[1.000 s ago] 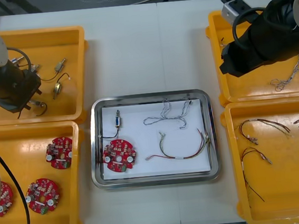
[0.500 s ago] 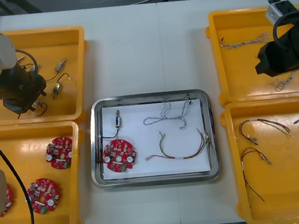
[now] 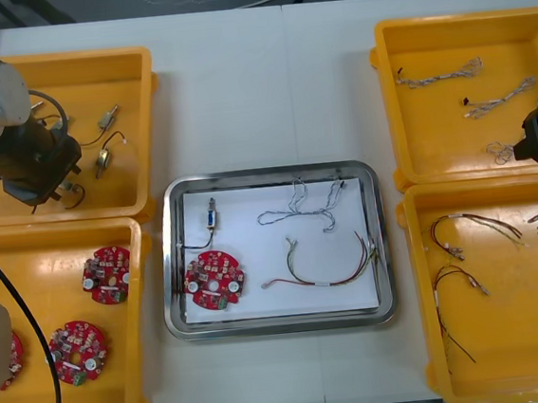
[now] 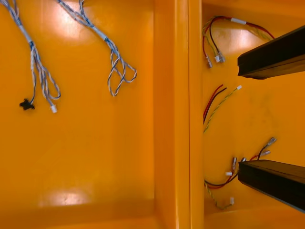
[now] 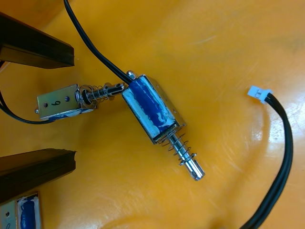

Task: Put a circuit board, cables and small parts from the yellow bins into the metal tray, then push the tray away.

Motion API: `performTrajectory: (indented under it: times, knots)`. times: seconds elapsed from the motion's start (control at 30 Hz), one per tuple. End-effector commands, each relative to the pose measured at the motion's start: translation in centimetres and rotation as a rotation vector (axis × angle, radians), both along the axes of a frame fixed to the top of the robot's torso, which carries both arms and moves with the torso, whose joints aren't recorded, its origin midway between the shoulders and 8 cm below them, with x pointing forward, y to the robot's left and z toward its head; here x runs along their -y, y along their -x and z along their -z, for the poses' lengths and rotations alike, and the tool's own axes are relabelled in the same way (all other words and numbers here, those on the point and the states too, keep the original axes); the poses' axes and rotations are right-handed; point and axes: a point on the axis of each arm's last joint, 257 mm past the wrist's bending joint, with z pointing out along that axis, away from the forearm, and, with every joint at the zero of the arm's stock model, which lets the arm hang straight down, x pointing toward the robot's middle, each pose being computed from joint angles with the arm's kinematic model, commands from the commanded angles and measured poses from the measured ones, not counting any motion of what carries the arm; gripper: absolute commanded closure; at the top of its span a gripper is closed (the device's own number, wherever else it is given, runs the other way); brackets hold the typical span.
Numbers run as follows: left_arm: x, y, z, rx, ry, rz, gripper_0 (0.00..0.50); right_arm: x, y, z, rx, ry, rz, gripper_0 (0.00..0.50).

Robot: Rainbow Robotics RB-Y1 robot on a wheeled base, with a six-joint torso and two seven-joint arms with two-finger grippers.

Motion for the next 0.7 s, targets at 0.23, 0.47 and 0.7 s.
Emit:
performTrajectory:
  times: [0.23, 0.47, 0.7]
  knots:
    - [0.4, -0.1, 0.7, 0.014, -0.002, -0.022, 0.059, 3.7, 3.3, 1.0, 0.000, 0.051, 0.103, 0.000]
    - [0.0, 0.1, 1.7, 0.014, -0.006, -0.023, 0.065, 4.6, 5.2, 2.4, -0.032, 0.042, 0.125, 0.000]
    - [0.0, 0.4, 2.2, 0.004, -0.004, -0.019, 0.288, 4.2, 5.6, 3.1, -0.048, 0.023, 0.129, 0.000]
